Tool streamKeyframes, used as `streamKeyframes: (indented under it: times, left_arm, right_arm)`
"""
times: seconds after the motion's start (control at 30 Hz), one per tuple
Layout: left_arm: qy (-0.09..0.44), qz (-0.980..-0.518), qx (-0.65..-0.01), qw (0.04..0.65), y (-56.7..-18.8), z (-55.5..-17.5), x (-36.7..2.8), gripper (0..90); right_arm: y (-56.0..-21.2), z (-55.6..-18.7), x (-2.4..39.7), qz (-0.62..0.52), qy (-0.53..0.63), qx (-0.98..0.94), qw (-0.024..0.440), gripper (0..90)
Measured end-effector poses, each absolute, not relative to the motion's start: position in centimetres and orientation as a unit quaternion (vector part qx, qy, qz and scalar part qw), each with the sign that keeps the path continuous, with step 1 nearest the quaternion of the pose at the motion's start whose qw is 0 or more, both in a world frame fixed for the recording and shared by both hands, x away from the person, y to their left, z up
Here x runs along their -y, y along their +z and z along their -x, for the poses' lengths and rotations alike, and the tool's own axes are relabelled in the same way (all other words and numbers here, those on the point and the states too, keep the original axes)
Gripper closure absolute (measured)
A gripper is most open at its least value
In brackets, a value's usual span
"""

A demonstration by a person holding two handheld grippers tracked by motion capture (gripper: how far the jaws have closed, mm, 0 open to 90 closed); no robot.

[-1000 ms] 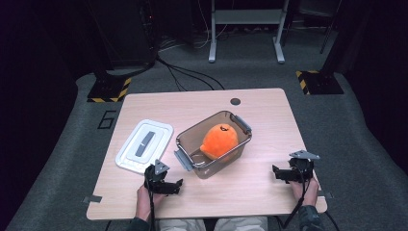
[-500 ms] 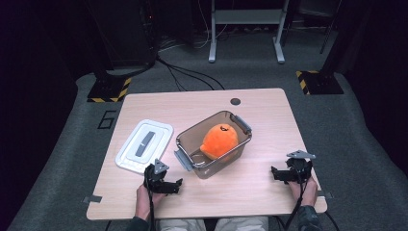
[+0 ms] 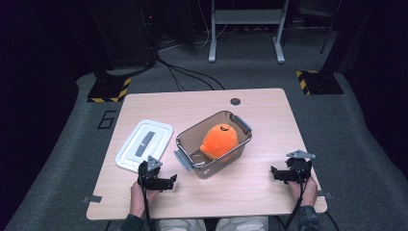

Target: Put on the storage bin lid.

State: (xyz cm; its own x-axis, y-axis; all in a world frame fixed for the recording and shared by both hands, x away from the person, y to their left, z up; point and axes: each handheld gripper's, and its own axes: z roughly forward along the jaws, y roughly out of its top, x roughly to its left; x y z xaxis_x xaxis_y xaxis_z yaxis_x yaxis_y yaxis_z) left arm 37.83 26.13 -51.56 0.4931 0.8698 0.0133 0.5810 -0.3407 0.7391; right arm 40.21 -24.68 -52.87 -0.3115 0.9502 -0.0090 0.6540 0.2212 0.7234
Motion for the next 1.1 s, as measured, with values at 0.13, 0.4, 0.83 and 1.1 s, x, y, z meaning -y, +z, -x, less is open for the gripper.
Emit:
streamKeyframes:
  times: [0.13, 0.4, 0.83, 1.1]
  left_arm:
    - [0.22, -0.787, -0.463, 0.344, -50.9, -38.5, -27.2, 3.5]
    - [0.24, -0.777, -0.475, 0.337, -49.3, -40.2, -29.5, 3.8]
    - [0.249, -0.759, -0.502, 0.332, -47.7, -44.3, -32.6, 0.0]
    - [0.233, -0.757, -0.519, 0.322, -48.1, -47.0, -33.7, 0.1]
  right_arm:
    - [-52.9, -40.2, 24.6, -0.537, 0.317, -0.746, 0.236, 1.4]
    - [-52.8, -40.1, 24.6, -0.534, 0.317, -0.747, 0.237, 1.9]
    - [-52.8, -40.1, 24.6, -0.528, 0.317, -0.75, 0.239, 2.4]
    - [-52.8, -40.1, 24.6, -0.528, 0.317, -0.751, 0.237, 2.4]
